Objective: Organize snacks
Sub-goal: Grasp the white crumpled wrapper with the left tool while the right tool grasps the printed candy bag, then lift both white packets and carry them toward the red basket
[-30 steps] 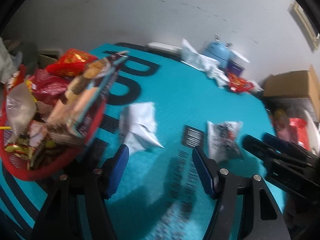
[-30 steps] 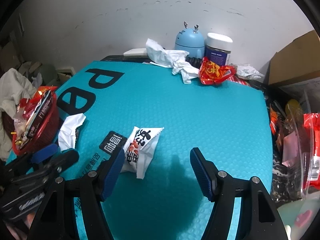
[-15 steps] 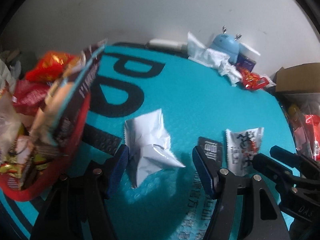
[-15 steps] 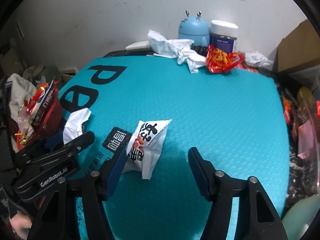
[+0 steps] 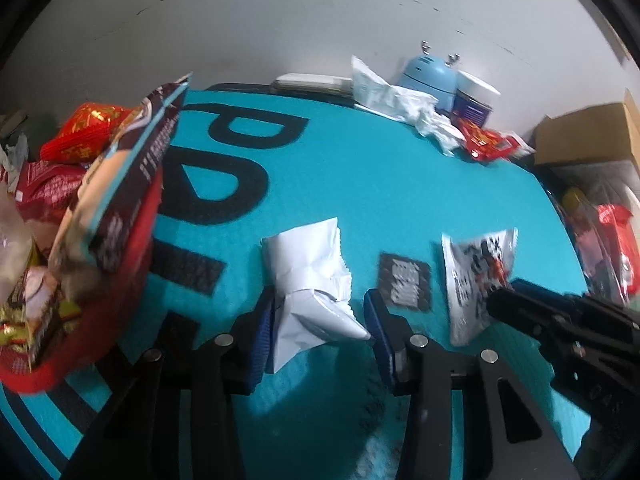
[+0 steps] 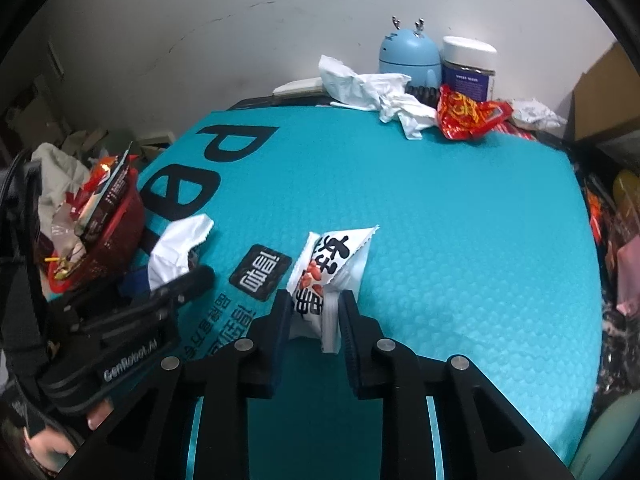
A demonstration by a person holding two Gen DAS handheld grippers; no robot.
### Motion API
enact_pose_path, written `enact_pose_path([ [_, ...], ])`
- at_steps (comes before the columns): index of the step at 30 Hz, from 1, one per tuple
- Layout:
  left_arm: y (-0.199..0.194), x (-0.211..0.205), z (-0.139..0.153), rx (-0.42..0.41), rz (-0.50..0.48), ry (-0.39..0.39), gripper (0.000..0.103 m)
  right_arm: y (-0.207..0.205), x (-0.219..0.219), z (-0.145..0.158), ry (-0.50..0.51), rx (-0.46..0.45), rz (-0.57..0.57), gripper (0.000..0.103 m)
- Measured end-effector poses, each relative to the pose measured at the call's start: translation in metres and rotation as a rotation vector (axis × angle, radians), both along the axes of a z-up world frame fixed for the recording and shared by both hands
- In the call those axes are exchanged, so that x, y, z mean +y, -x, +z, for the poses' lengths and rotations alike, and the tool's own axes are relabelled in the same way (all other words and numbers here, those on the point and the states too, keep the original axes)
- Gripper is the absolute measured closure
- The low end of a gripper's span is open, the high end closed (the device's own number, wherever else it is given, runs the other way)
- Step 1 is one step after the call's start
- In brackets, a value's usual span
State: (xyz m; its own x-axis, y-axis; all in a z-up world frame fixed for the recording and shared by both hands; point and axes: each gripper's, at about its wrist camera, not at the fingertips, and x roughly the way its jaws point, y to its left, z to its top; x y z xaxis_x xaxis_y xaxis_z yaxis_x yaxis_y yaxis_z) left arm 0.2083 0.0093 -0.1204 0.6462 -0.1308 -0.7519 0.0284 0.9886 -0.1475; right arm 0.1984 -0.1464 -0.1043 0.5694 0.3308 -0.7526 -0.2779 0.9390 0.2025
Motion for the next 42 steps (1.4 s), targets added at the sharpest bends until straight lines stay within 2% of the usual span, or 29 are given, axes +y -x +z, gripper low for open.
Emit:
enact_pose_path([
  [7,0.032,-0.011,0.005,0.017,-0.073,0.009,0.062,0.028,-0.010,-0.001,-0.030,0.032,-0.026,0.081],
  [13,0.058,-0.012,0.006,0.037,-0.101,0.047,0.063,0.056,-0.015,0.002,-0.056,0.039,-0.030,0.083],
  [14,0.062,-0.012,0.008,0.039,-0.104,0.051,0.063,0.063,-0.015,0.004,-0.059,0.035,-0.025,0.091],
  [15,0.068,-0.012,0.009,0.038,-0.108,0.052,0.063,0.068,-0.015,0.006,-0.065,0.033,-0.016,0.094],
  [20,0.095,-0.011,0.015,0.041,-0.132,0.065,0.063,0.096,-0.015,0.008,-0.061,0.048,0.008,0.094],
  [24,0.110,-0.008,0.021,0.008,-0.119,0.065,0.063,0.110,-0.019,0.012,-0.074,0.038,0.001,0.092],
  [25,0.112,-0.008,0.022,-0.005,-0.114,0.052,0.063,0.112,-0.020,0.014,-0.075,0.032,-0.003,0.090],
  [26,0.112,-0.009,0.023,-0.012,-0.112,0.043,0.063,0.113,-0.020,0.016,-0.074,0.024,-0.009,0.077],
  [27,0.112,-0.009,0.023,-0.014,-0.110,0.040,0.063,0.113,-0.020,0.017,-0.069,0.016,-0.019,0.059],
  [29,0.108,-0.009,0.022,-0.007,-0.109,0.046,0.063,0.113,-0.021,0.020,-0.063,0.007,-0.037,0.046],
  [40,0.073,-0.004,0.016,0.023,-0.106,0.021,0.063,0.071,-0.006,0.015,-0.002,0.007,-0.025,0.041],
  [42,0.066,0.000,0.011,0.043,-0.101,0.030,0.063,0.062,-0.002,0.011,0.005,0.007,-0.026,0.035],
])
